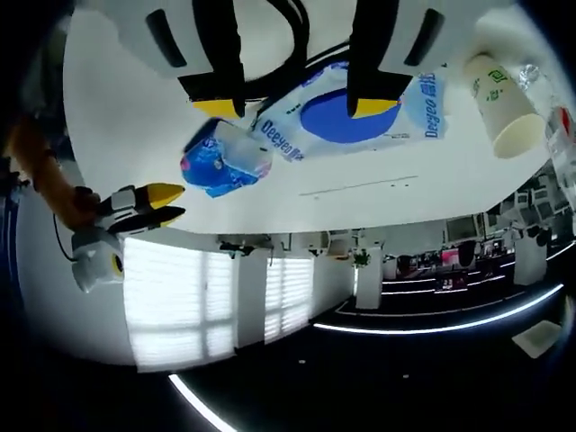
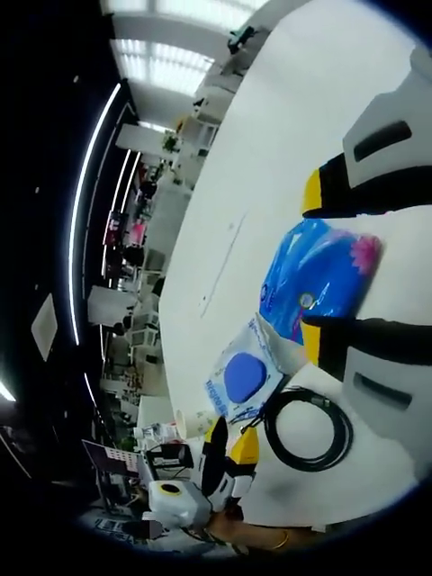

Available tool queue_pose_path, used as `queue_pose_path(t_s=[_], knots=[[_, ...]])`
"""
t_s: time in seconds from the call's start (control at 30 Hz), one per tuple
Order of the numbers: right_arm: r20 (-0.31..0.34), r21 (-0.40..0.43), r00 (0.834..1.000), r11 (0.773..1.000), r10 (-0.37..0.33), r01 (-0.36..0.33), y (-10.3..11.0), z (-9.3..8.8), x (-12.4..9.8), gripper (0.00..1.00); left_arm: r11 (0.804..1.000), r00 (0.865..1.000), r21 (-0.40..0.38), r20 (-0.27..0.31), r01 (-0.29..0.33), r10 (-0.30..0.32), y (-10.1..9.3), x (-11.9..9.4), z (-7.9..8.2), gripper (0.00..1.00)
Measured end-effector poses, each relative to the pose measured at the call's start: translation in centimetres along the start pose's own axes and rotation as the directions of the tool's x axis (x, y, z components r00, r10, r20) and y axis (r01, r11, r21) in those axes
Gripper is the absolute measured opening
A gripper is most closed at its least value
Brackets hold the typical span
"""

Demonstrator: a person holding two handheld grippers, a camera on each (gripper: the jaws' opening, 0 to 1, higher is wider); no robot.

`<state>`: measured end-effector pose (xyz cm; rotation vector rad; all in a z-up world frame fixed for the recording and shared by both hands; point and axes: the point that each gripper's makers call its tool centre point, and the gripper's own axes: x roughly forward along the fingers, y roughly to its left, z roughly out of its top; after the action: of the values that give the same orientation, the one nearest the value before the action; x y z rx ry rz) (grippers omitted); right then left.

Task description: Arrange the tabletop items into an orderly group along one side of the table until the central work area is clear of visible clutter.

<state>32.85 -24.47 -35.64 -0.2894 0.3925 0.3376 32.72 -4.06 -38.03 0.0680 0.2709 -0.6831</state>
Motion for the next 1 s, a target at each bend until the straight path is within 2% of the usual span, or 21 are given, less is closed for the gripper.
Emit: queue_pose_path(t_s=[0.17, 0.3, 0.57, 0.9, 1.0], knots=[[-0.007, 0.0, 1.0, 1.0, -0.01, 0.01, -0.6, -0.4, -0.4, 0.42, 0.999, 1.0, 0.047, -0.009, -0.021, 0.022, -0.2, 0.8, 0.1, 0.44], [-0.015, 0.011, 1.0, 1.0, -0.016, 0.016, -1.1, -1.0, -0.5, 0.42, 1.0, 1.0, 0.018, -0.005, 0.008, -0.008, -1.1, 1.5, 0.3, 0.44], [-0.036, 0.055, 0.999, 0.998, -0.018, 0.02, -2.1, -2.7, -0.5, 0.41, 0.999, 0.999, 0.018, 0.003, 0.048, -0.048, -3.3, 3.1, 1.1, 0.42], [-0.043, 0.109, 0.999, 0.994, -0.015, 0.02, -2.6, -4.1, 0.0, 0.39, 0.994, 0.995, 0.06, -0.048, 0.091, -0.088, -5.9, 5.1, 0.5, 0.4], [-0.043, 0.13, 0.999, 0.991, -0.005, 0.01, -2.4, -4.5, 0.3, 0.38, 0.993, 0.994, 0.063, -0.046, 0.097, -0.094, -6.5, 5.6, 0.7, 0.39]])
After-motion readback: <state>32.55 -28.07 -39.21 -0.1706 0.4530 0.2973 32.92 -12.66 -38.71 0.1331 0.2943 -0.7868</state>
